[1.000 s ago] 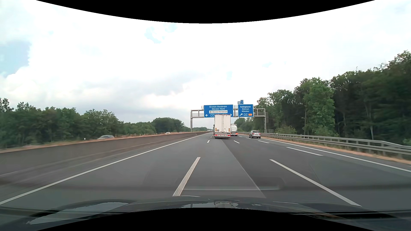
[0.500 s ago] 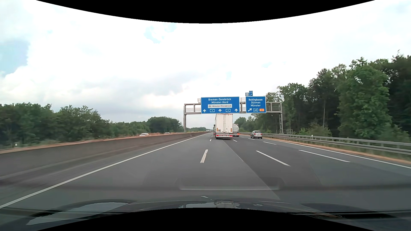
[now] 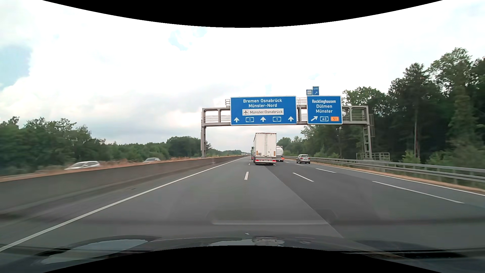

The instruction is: Follow the waypoints while adhering to traffic rules and regulations

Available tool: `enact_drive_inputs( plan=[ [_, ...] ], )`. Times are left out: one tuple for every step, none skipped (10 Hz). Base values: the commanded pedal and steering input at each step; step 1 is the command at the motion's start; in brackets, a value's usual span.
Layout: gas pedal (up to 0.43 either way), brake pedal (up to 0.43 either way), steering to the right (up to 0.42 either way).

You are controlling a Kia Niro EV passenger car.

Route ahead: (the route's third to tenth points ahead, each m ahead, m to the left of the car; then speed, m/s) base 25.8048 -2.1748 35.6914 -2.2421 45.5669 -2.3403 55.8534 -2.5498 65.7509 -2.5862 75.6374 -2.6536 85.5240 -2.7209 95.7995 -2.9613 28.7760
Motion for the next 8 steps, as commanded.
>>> enact_drive_inputs(
  plan=[
    [0.280,0.000,-0.002],
    [0.280,0.000,-0.002],
    [0.280,0.000,-0.002],
    [0.280,0.000,-0.002],
    [0.280,0.000,-0.002],
    [0.280,0.000,-0.002],
    [0.280,0.000,-0.002],
    [0.280,0.000,-0.002]
  ],
)
